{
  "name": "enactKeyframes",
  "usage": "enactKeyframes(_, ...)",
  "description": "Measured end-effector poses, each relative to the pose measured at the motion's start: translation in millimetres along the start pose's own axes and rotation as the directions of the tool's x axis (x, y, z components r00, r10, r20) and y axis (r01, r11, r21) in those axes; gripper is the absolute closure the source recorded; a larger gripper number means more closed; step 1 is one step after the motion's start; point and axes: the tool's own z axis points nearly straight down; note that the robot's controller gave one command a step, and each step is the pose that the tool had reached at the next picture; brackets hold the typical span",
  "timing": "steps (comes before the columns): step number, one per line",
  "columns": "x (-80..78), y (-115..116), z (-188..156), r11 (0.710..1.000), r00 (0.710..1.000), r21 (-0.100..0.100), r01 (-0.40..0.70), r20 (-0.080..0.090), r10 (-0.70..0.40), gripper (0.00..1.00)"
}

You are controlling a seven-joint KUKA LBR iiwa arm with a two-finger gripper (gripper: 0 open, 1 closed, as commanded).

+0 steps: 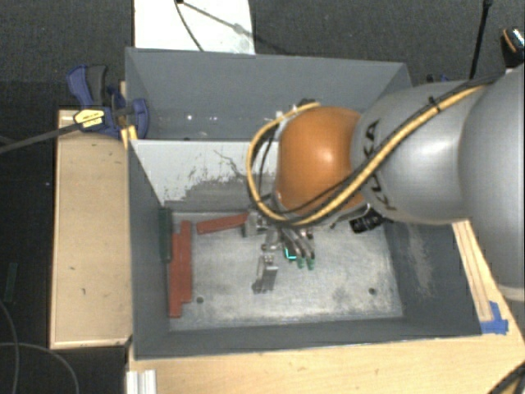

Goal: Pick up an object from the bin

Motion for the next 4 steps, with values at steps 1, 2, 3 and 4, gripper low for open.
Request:
enactKeyframes(1,-57.3,-37.9,77.0,0.989,0.989,0.001,0.150,0.010,-0.150,0.00)
enactKeyframes(2,-58.8,-35.7,72.5,0.989,0.989,-0.001,0.148,0.016,-0.148,1.00)
enactKeyframes(3,-46.1,-63.9,-98.5,0.988,0.988,0.002,0.156,0.018,-0.156,1.00)
enactKeyframes(4,3.9,-27.1,-15.4,0.942,0.942,0.000,0.335,0.002,-0.335,1.00)
